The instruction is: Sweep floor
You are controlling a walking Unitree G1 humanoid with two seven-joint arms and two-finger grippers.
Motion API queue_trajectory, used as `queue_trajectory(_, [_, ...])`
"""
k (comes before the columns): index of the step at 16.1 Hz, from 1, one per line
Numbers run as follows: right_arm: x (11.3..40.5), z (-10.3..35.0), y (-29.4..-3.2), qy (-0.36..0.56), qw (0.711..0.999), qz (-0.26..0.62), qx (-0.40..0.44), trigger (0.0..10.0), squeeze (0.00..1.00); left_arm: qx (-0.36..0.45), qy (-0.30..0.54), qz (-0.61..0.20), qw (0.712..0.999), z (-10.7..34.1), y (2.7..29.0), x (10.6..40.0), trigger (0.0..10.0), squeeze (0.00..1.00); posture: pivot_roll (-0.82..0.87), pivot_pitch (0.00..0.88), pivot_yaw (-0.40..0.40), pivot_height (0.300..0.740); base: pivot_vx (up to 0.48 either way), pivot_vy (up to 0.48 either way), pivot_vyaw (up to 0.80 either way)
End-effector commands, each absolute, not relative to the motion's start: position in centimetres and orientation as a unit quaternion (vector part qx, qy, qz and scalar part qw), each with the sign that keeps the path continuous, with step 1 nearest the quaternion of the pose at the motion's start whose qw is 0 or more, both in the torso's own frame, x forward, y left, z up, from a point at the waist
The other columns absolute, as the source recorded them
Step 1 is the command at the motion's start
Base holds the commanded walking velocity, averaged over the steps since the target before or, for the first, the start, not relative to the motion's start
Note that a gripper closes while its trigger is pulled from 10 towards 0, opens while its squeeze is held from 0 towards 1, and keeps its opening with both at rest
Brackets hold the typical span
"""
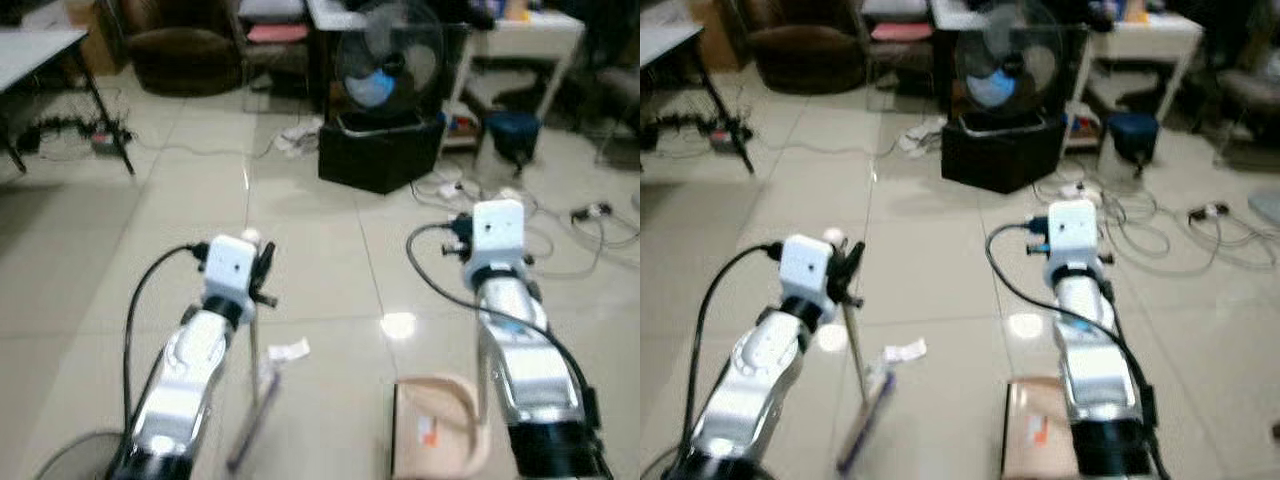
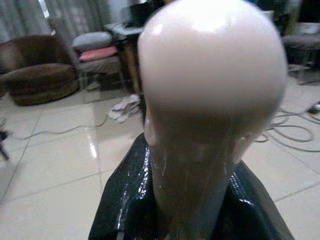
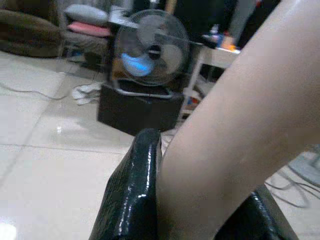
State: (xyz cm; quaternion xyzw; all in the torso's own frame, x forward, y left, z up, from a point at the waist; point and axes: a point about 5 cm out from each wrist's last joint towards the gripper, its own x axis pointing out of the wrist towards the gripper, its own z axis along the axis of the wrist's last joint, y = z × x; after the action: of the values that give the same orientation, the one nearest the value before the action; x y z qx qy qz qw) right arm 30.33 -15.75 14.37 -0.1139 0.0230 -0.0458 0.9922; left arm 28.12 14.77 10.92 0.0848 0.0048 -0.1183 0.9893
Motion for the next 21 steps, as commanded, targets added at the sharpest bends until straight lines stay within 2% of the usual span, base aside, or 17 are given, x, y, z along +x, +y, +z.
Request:
queue_trajectory(1, [30.6,15.4,-14.8,-0.001,0.996,-0.034,-0.086,10.0,0.0,0.097,-0.017,-0.108,0.989,11.9,15.0,28.6,10.0,0.0,-0.1,0.0,0.016,0.74,0.36,0.0,0.0])
queue_trajectory(12, [30.5,14.5,-14.6,0.014,0.994,-0.02,-0.107,10.0,0.0,0.101,-0.021,-0.119,0.988,12.0,14.5,29.3,10.0,0.0,-0.1,0.0,0.032,0.74,0.364,0.0,0.0])
queue_trajectory(14, [30.5,14.2,-14.5,0.018,0.994,-0.018,-0.11,10.0,0.0,0.103,-0.019,-0.121,0.987,12.0,14.4,29.4,10.0,0.0,-0.1,0.0,0.036,0.74,0.364,0.0,0.8])
queue_trajectory(16, [30.3,14.1,-14.8,0.014,0.995,-0.035,-0.087,10.0,0.0,0.102,-0.019,-0.129,0.986,12.0,14.0,29.5,10.0,0.0,-0.1,0.0,0.046,0.74,0.364,0.0,0.0])
queue_trajectory(21, [30.1,14.0,-15.1,0.015,0.995,-0.038,-0.093,10.0,0.0,0.1,-0.021,-0.141,0.985,12.1,13.2,30.0,10.0,0.0,-0.11,0.0,0.056,0.74,0.363,0.0,0.0])
